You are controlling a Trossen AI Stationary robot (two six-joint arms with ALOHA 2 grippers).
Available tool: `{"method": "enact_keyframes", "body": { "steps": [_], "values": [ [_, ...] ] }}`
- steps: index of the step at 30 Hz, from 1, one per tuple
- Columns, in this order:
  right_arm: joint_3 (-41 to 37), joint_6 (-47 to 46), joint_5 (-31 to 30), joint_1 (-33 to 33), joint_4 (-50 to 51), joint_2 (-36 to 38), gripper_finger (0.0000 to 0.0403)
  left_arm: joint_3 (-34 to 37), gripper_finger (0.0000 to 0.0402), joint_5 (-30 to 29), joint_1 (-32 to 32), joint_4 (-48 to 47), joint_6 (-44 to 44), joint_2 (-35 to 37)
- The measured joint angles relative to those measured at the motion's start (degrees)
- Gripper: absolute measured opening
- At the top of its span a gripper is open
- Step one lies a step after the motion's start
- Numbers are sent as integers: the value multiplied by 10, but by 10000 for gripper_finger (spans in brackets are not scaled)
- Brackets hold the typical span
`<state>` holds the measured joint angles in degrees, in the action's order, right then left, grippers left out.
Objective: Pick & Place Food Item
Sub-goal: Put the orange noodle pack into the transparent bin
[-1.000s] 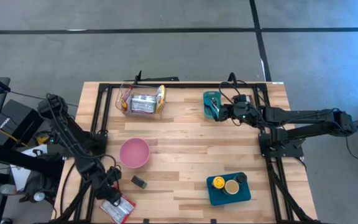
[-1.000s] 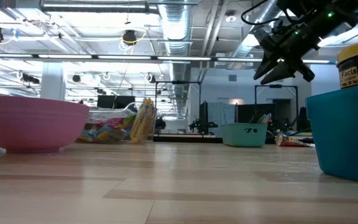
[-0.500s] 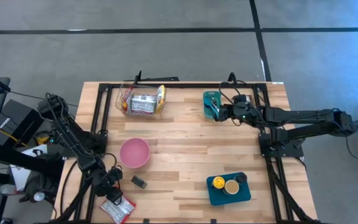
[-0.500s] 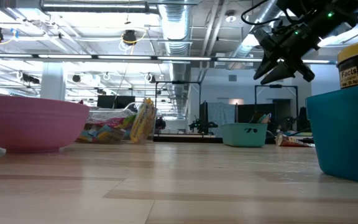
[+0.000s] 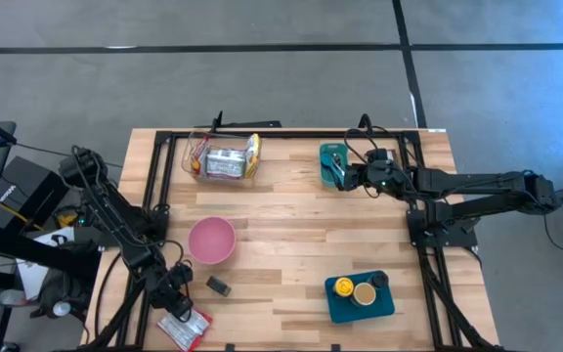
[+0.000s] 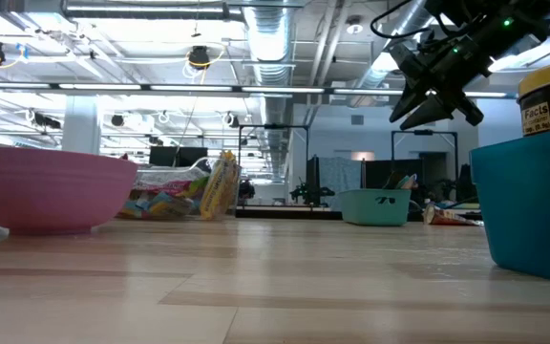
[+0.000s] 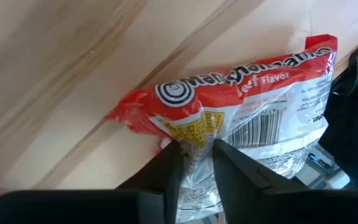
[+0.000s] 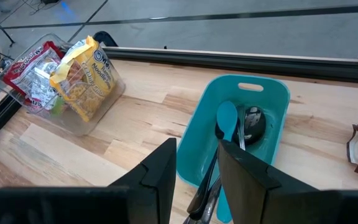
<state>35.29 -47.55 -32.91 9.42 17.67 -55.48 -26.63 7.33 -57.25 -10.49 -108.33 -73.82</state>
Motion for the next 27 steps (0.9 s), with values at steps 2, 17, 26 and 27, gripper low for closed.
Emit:
{"method": "enact_keyframes", "body": {
  "steps": [2,17,26,27],
  "values": [
    [0,0,0,0,0,0,113,0,71,0,0,2,0,0],
    [0,0,-1,0,-1,0,113,1,2,-4,0,14,0,-2],
    [0,0,-1,0,-1,0,113,1,1,-5,0,18,1,17],
    [0,0,-1,0,0,0,113,1,1,-5,0,18,6,23]
  ]
}}
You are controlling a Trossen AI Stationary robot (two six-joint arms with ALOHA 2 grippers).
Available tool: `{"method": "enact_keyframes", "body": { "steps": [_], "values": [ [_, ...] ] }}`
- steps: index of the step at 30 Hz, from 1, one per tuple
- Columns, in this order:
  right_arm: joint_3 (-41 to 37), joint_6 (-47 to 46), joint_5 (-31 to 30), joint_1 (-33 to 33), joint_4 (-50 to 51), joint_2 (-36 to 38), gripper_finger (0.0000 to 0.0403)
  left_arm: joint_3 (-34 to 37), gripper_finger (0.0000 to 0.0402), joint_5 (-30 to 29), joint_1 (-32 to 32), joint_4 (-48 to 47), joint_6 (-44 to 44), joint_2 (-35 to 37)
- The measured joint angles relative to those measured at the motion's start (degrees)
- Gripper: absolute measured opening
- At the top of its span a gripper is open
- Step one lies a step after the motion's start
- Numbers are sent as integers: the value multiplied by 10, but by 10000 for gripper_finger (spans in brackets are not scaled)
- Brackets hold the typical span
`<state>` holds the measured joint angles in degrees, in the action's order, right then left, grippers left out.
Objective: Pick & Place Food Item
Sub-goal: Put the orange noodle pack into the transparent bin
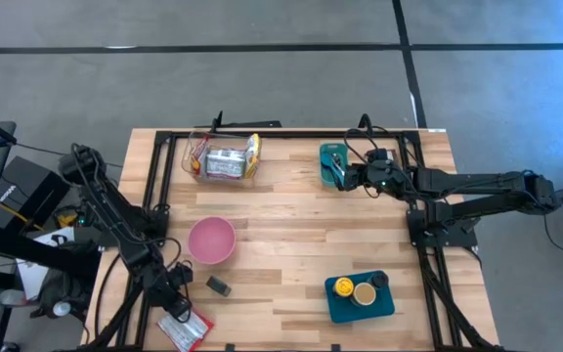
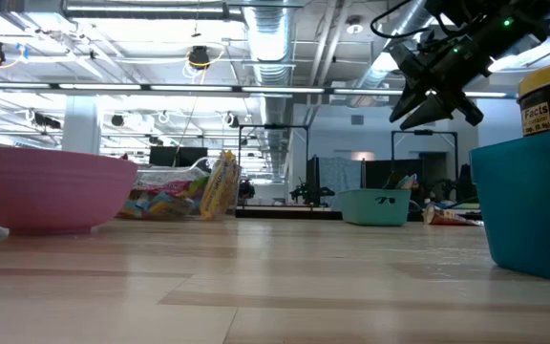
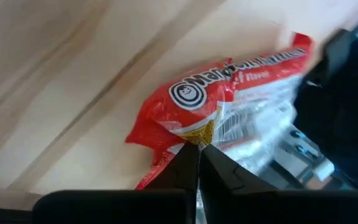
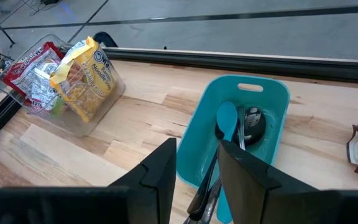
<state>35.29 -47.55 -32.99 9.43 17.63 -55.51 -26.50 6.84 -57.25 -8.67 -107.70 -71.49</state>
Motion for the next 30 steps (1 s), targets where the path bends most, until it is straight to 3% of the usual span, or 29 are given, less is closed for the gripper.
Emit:
{"method": "enact_keyframes", "body": {
  "steps": [22,30],
  "values": [
    [0,0,0,0,0,0,113,0,0,-158,0,3,55,141],
    [0,0,0,0,-1,0,113,0,0,-248,0,76,94,164]
  ]
}}
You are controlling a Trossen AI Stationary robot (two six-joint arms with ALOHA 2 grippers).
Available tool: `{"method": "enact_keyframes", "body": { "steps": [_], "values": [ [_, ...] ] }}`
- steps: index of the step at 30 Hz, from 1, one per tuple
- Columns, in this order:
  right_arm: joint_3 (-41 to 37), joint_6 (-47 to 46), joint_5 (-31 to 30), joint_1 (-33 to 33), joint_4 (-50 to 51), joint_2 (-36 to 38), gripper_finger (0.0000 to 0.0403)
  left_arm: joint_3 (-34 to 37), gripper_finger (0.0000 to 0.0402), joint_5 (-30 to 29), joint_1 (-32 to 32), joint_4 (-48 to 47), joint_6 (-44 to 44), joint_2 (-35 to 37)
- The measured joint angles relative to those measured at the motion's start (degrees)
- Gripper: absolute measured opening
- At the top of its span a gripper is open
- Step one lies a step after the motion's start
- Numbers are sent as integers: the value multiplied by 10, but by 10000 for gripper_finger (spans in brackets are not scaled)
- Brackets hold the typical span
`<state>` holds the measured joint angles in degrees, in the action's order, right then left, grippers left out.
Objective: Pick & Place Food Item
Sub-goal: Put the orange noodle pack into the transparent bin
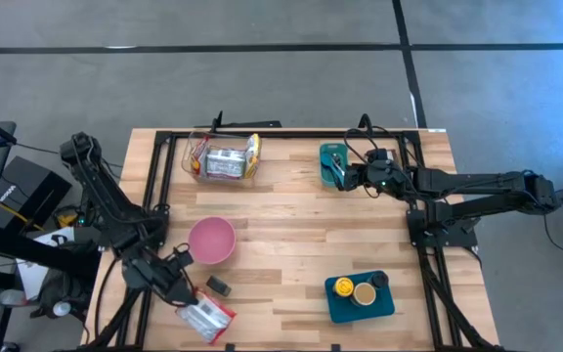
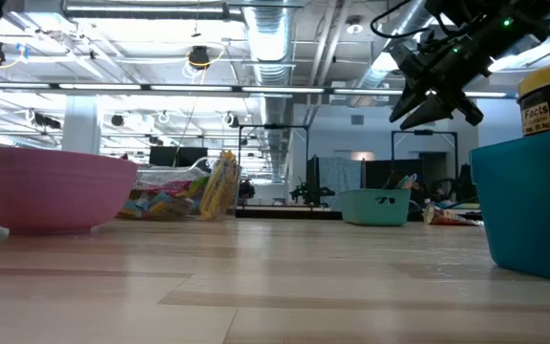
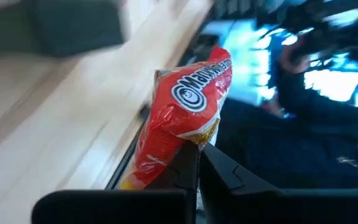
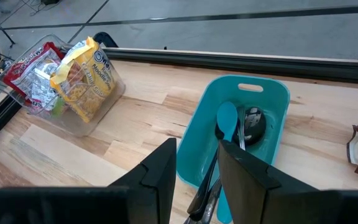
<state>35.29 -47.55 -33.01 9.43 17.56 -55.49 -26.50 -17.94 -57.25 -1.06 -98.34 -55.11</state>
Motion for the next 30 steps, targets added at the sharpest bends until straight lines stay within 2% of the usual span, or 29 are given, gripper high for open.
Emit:
{"method": "enact_keyframes", "body": {
  "steps": [6,10,14,30],
  "values": [
    [0,0,0,0,0,0,113,0,0,-101,11,51,80,9],
    [0,0,0,0,0,0,113,0,0,-132,28,84,133,9],
    [0,0,0,0,0,0,113,0,0,-166,56,104,141,9],
    [0,0,0,0,0,0,113,0,0,-181,248,130,175,20]
  ]
}}
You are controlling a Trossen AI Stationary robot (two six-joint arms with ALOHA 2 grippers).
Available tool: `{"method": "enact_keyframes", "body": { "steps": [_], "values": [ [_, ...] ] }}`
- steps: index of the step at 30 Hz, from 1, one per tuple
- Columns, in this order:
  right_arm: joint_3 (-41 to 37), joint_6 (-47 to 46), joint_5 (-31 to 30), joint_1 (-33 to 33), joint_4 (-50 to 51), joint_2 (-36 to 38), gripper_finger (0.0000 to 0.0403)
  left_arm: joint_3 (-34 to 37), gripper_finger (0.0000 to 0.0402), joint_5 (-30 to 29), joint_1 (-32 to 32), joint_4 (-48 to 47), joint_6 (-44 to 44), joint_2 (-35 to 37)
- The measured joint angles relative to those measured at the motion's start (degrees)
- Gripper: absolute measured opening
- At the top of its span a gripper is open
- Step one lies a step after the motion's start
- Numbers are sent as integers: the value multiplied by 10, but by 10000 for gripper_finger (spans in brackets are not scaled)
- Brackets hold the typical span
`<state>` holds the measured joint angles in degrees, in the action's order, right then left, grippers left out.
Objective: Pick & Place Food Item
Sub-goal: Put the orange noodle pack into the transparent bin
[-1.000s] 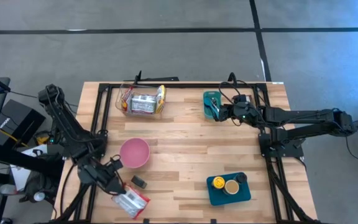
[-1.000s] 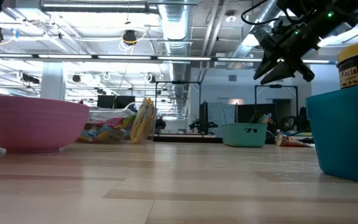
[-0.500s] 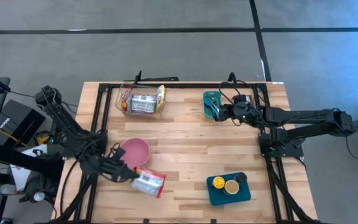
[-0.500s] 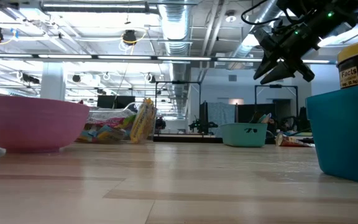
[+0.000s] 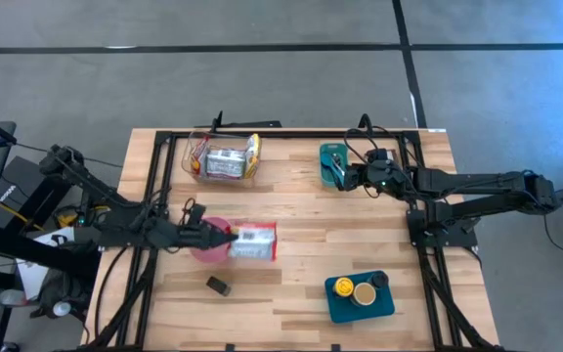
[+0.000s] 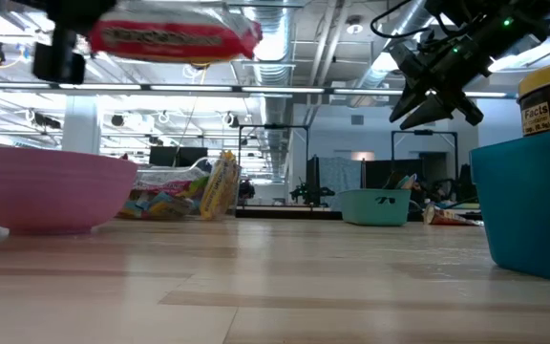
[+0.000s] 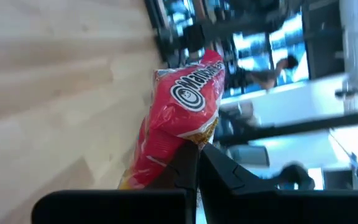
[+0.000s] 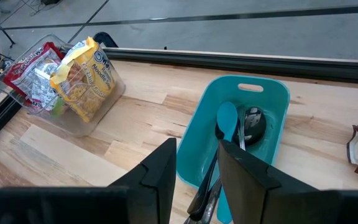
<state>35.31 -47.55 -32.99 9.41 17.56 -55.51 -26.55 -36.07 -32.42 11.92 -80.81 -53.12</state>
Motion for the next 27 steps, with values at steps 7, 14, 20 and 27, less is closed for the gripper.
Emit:
{"method": "enact_keyframes", "body": {
  "steps": [7,14,20,27],
  "values": [
    [0,0,0,0,0,0,113,0,0,0,93,-1,0,38],
    [0,0,1,0,0,0,113,0,0,-2,196,-5,5,78],
    [0,0,2,0,0,0,113,0,0,-5,295,-6,41,98],
    [0,0,2,0,0,0,113,0,0,-4,398,-16,41,100]
  ]
}}
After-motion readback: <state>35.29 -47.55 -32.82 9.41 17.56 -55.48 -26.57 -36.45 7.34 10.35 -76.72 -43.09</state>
